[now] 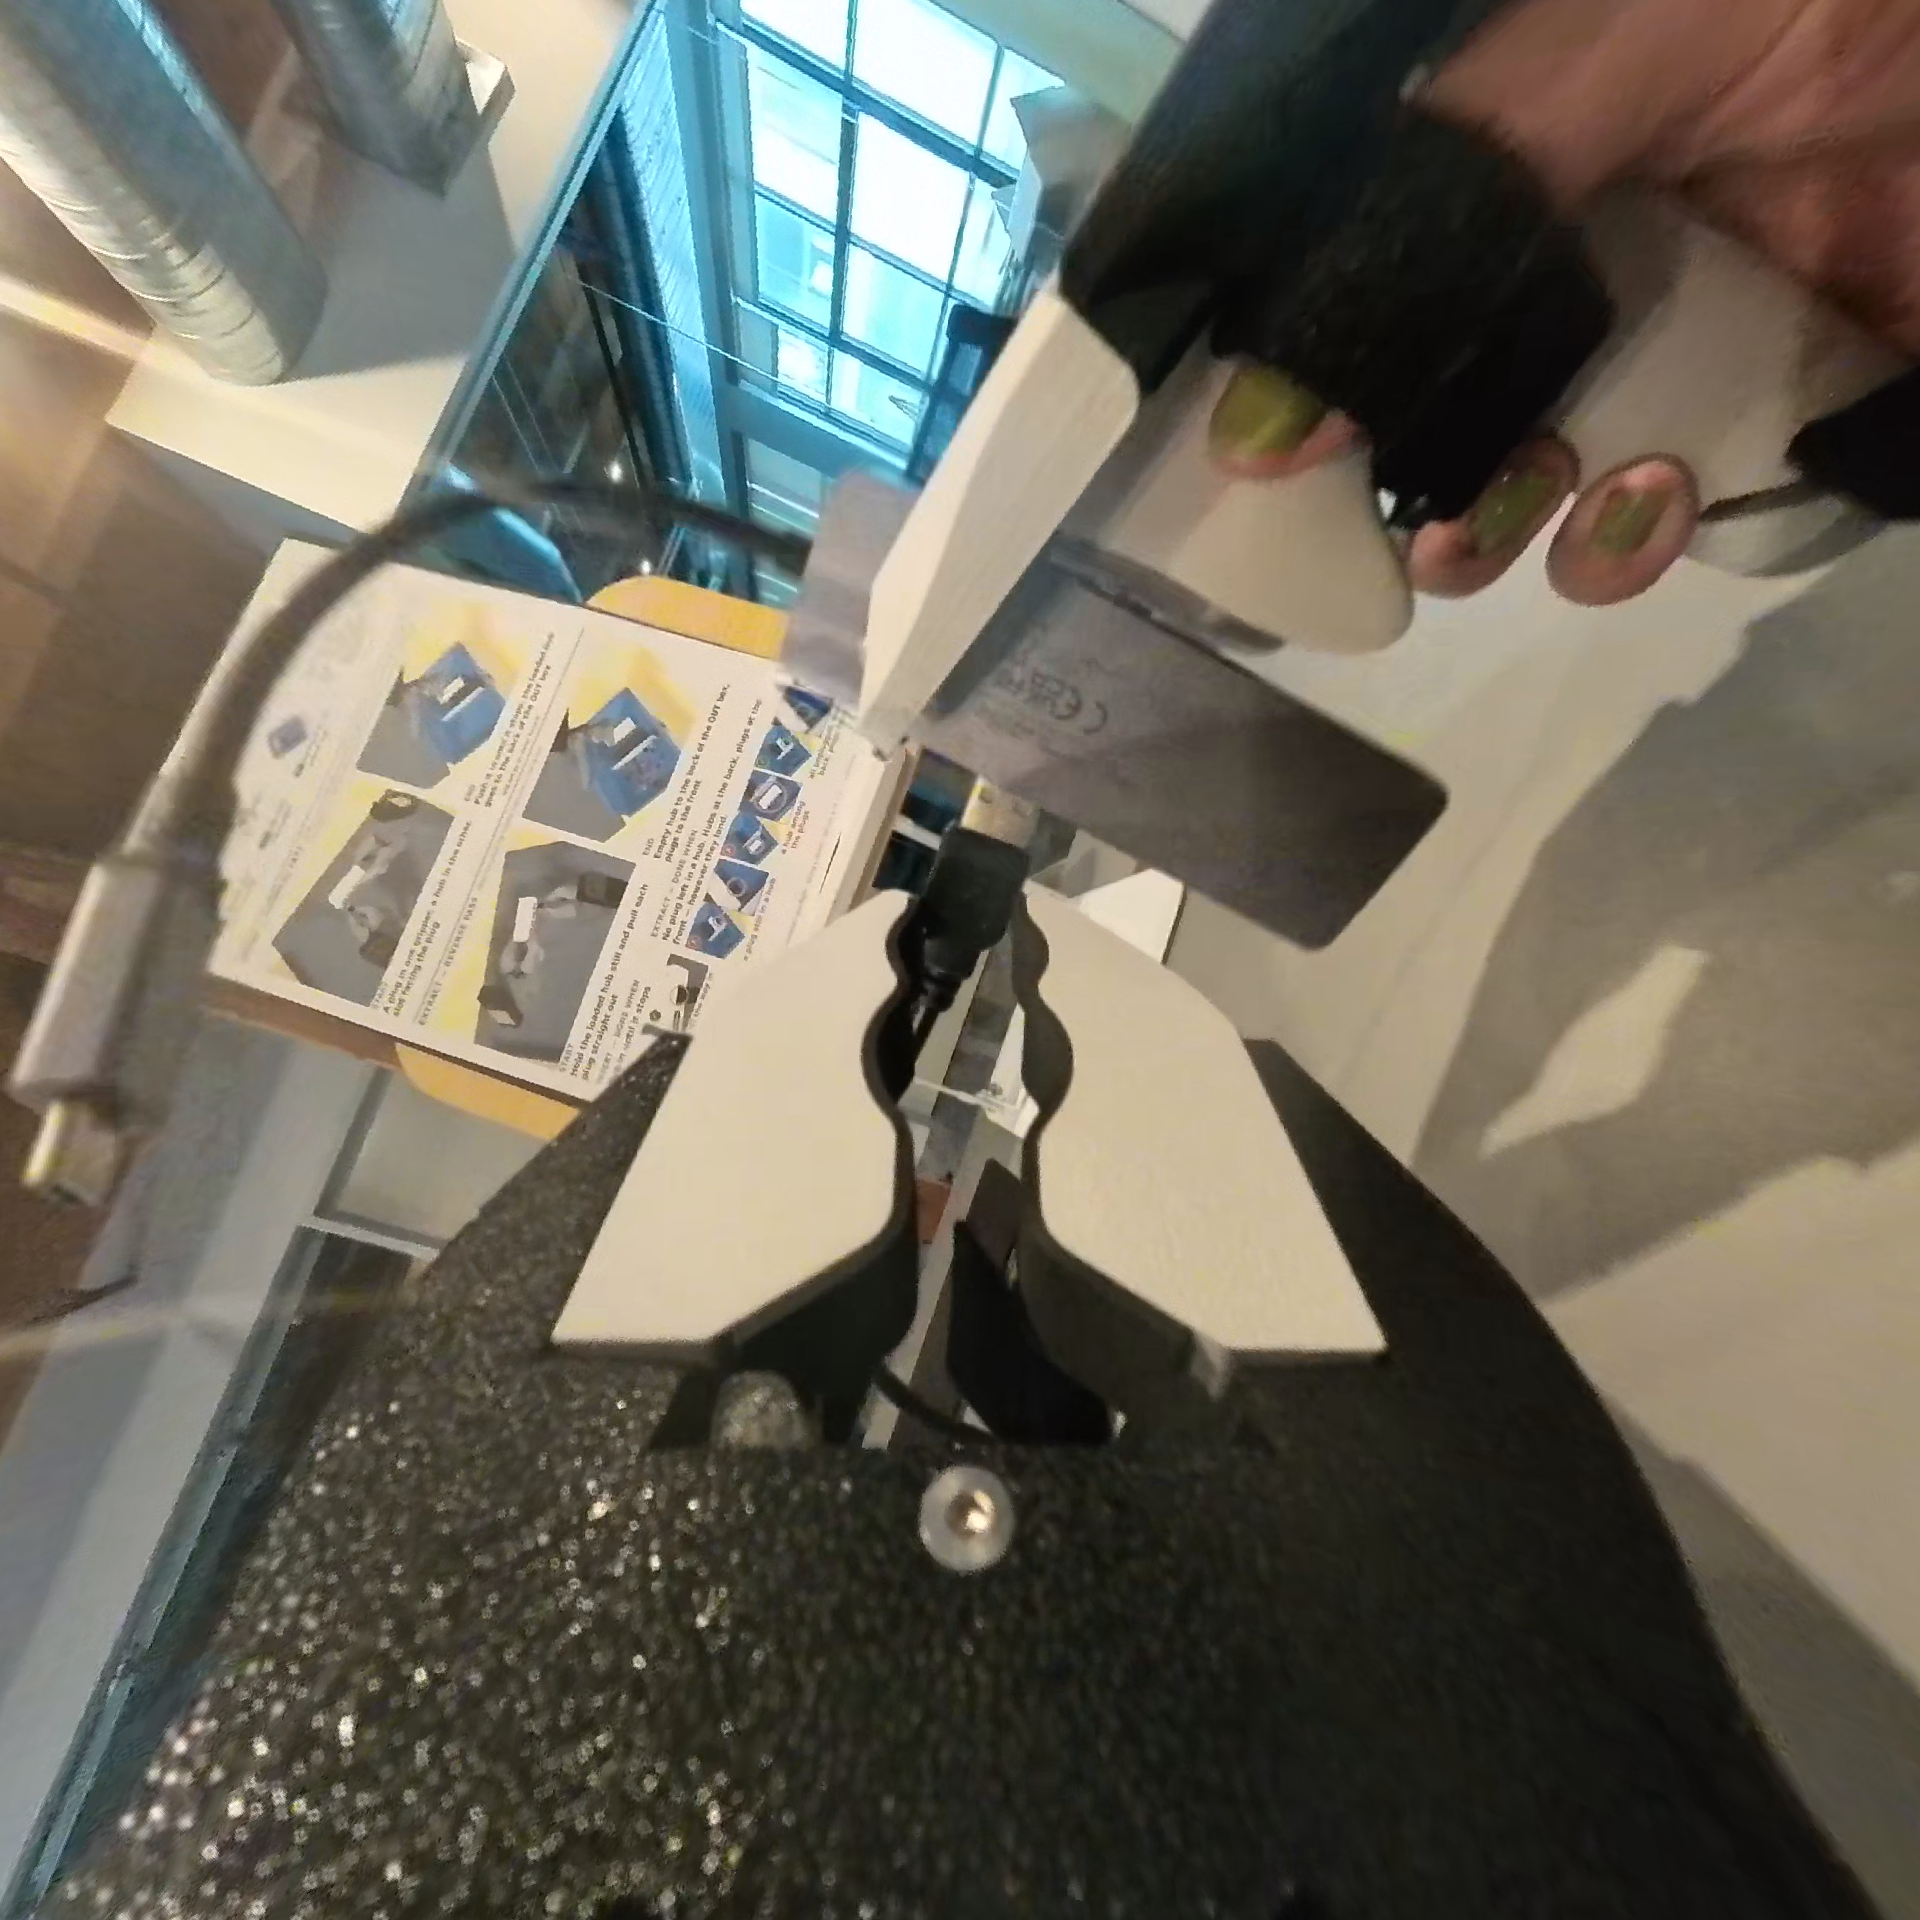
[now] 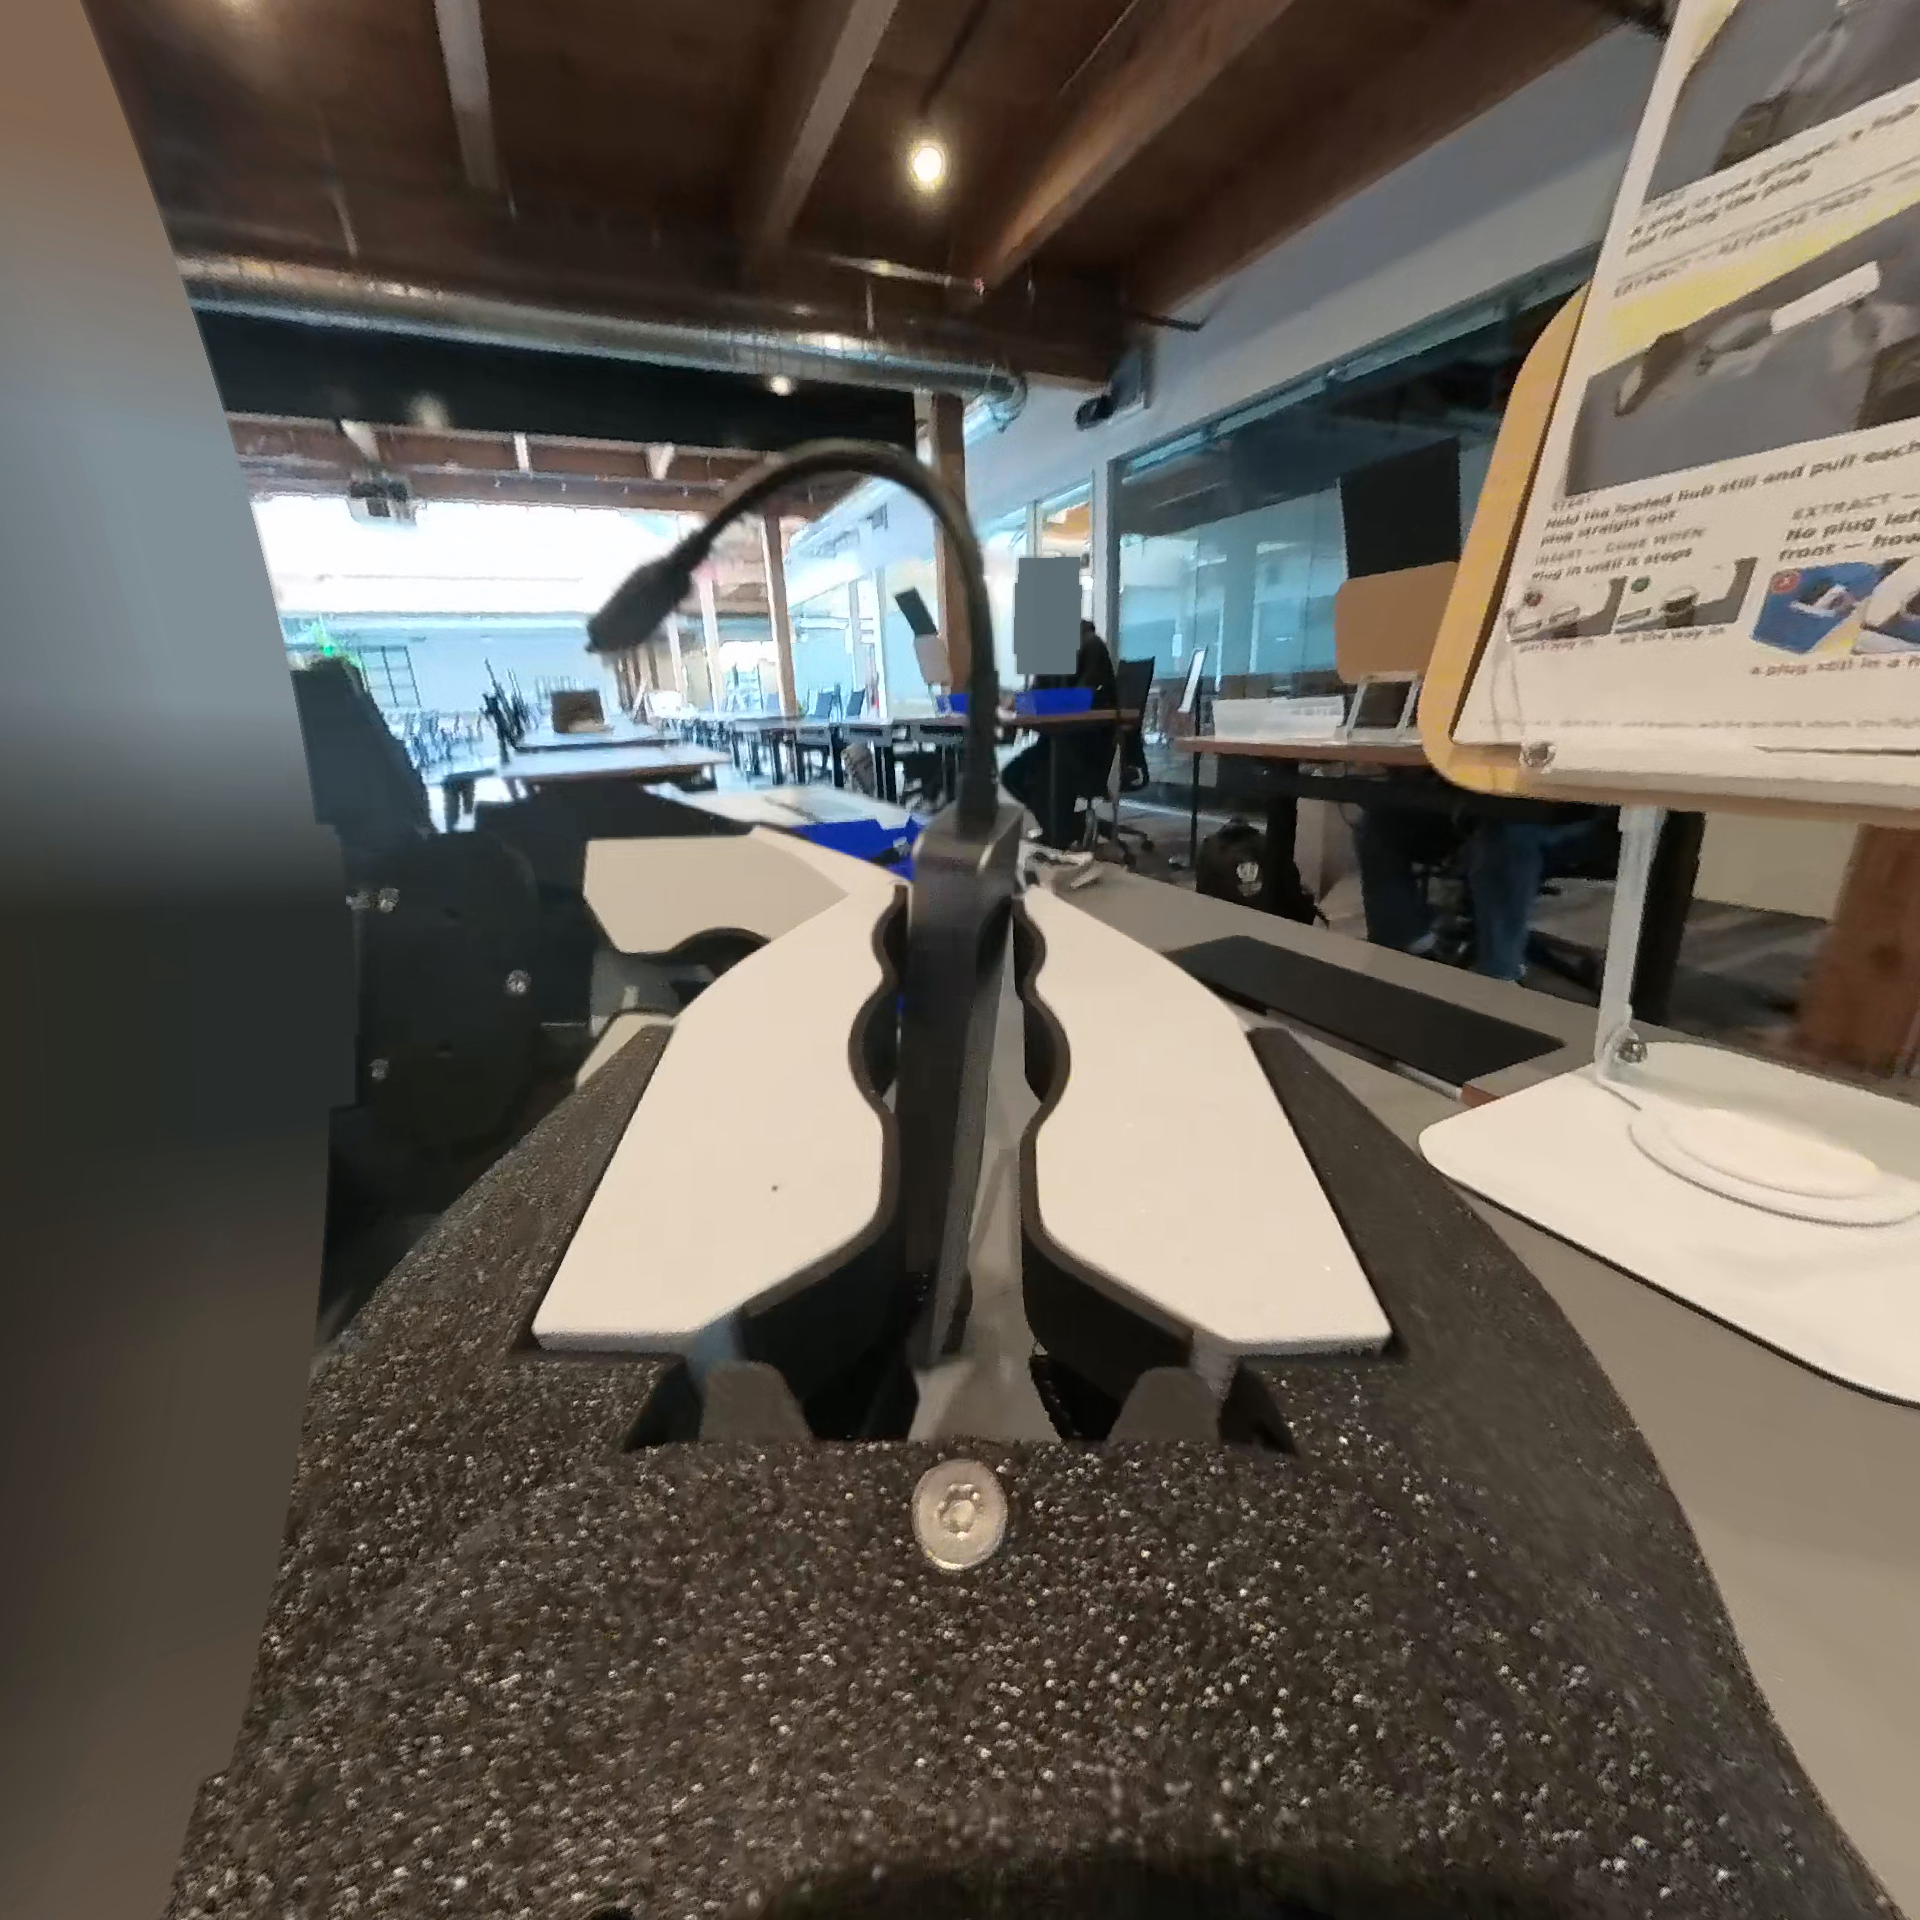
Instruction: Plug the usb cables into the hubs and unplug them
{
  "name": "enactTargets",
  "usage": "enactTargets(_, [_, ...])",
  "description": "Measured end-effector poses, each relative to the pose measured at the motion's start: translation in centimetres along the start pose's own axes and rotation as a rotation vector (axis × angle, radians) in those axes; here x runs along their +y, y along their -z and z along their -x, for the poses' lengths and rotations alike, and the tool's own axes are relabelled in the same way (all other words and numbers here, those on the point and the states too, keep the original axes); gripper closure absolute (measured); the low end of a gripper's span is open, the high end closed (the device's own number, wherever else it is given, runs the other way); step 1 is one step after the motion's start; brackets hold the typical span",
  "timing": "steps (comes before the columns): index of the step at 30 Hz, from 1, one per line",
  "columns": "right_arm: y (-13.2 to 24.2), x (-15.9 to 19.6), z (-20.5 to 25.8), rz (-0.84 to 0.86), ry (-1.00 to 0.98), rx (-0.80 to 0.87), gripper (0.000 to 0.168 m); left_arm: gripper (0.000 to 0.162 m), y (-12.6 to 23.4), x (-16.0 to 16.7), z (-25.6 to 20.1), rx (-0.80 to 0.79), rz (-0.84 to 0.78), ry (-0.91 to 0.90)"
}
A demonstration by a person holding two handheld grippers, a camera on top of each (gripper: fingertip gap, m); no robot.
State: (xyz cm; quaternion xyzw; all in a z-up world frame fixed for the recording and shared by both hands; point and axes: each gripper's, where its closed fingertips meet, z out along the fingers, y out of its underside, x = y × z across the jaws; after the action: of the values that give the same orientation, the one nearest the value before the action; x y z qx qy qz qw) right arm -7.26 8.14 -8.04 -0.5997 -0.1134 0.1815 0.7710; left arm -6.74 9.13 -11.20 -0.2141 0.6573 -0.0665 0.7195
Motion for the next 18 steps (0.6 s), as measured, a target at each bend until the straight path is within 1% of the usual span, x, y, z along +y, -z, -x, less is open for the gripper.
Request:
enactTargets(1, [0.1,0.2,-0.1,0.02,0.003,0.004,0.15,0.147,0.0,0.1,0.0,0.002,0.003,0.002])
enactTargets(3, [0.2,0.4,-0.3,0.054,0.007,0.01,0.154,0.147,-0.1,0.2,-0.2,0.005,0.007,-0.004])
enactTargets(9, [0.4,1.2,-0.6,0.127,-0.033,0.007,0.156,0.147,-0.2,0.3,-0.5,0.007,0.011,-0.025])
enactTargets(12, [0.5,1.2,-0.5,0.089,-0.038,-0.005,0.156,0.147,-0.2,0.3,-0.6,0.019,-0.006,-0.028])
enactTargets(15, [0.5,1.2,-0.3,0.051,-0.041,-0.016,0.156,0.147,0.1,0.2,-0.5,0.011,-0.023,-0.075])
enactTargets(18, [0.5,0.8,-0.2,-0.001,-0.04,-0.003,0.156,0.147,0.2,0.0,-0.2,0.004,-0.035,-0.067])
